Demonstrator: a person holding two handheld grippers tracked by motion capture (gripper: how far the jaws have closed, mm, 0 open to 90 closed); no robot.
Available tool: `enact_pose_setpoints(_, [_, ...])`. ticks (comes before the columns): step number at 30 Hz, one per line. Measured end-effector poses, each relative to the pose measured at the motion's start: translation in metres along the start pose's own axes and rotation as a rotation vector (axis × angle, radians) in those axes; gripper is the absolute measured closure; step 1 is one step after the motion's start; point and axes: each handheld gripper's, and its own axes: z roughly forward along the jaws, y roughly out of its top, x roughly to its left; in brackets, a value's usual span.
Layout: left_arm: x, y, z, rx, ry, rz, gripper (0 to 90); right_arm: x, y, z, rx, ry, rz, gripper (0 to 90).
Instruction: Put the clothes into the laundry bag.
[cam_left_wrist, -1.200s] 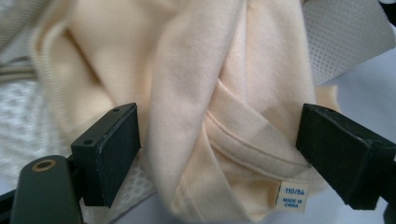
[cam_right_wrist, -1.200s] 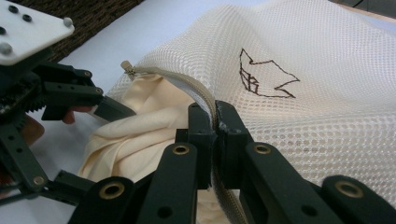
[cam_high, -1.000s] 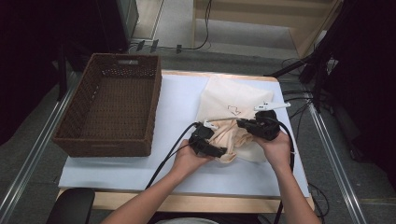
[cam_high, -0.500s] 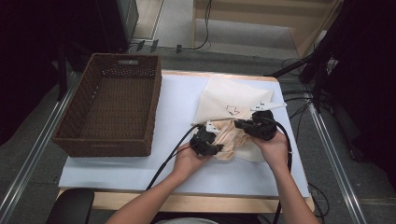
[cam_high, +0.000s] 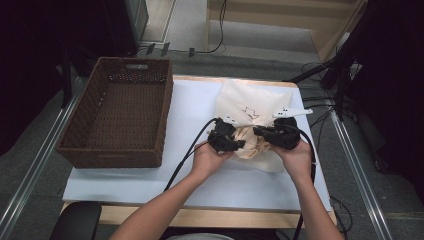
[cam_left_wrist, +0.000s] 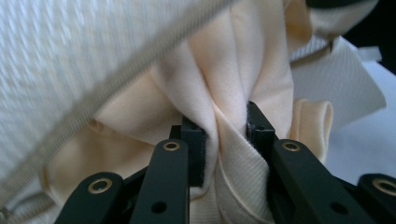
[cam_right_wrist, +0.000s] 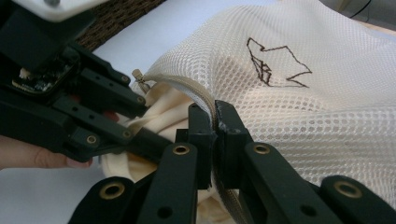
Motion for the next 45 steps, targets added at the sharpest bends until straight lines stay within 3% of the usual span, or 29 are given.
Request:
enact_pose_setpoints(7, [0.001, 0.019, 0.003, -0.039, 0.03, -0.011, 75.9, 0.005, 0.002, -0.001, -0.005, 0.01, -0.011, 88.1])
enact_pose_setpoints(16, [0.005, 0.022, 0.024, -0.042, 0.069, -0.011, 75.6, 0.002, 0.002, 0.0, 0.001, 0.019, -0.001, 88.1])
enact_pose_setpoints(22, [0.004, 0.027, 0.018, -0.077, 0.073, -0.009, 75.6, 0.002, 0.002, -0.002, -0.014, 0.031, 0.004, 88.2])
enact_pose_setpoints(30, [0.014, 0.026, 0.035, -0.044, 0.092, 0.004, 75.4, -0.001, 0.002, -0.003, -0.008, 0.028, 0.022, 88.2])
enact_pose_setpoints(37, [0.022, 0.024, 0.052, -0.01, 0.135, 0.015, 74.9, -0.005, -0.001, 0.001, 0.015, 0.031, 0.031, 88.3])
enact_pose_setpoints(42, [0.026, 0.023, 0.056, -0.004, 0.129, 0.019, 73.8, -0.005, -0.002, 0.005, 0.034, 0.028, 0.032, 88.3])
enact_pose_setpoints(45, [0.03, 0.024, 0.053, 0.002, 0.087, -0.024, 69.1, -0.005, -0.004, 0.008, 0.042, 0.026, 0.028, 88.2])
